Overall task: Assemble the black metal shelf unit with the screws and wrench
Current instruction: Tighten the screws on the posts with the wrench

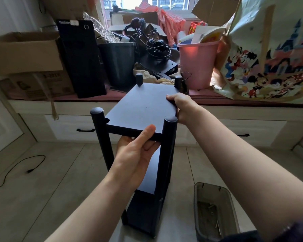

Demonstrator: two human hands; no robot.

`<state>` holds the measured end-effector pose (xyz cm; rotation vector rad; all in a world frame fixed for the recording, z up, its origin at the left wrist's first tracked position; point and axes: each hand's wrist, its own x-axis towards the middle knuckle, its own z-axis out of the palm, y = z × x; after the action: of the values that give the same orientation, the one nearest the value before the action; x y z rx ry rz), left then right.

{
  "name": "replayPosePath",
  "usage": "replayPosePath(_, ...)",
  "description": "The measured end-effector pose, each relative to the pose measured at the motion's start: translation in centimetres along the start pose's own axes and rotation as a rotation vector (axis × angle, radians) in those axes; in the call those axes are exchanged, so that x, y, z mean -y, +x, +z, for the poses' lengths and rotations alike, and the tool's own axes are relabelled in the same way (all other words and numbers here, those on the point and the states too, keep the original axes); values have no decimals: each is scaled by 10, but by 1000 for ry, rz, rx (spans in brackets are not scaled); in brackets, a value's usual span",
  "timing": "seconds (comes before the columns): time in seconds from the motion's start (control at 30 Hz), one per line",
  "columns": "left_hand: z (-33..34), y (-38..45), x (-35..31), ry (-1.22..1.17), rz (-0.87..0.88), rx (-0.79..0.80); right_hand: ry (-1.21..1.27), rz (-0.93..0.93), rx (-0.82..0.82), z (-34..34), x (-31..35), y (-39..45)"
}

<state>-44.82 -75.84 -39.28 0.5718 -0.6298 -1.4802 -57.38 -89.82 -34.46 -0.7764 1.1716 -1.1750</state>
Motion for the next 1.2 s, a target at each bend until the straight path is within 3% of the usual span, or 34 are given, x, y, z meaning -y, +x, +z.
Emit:
replayPosePath(0.17,0,-3,0,-38,-49,-7,-7,90,25,-4,-10,3)
replayPosePath(0.9,-4,-2,2,-42,-57,29,45,-1,98,-17,-16,11)
replayPosePath(1.2,-10,1,9,-12,-52,40,-113,102,65,-90,-32,-4)
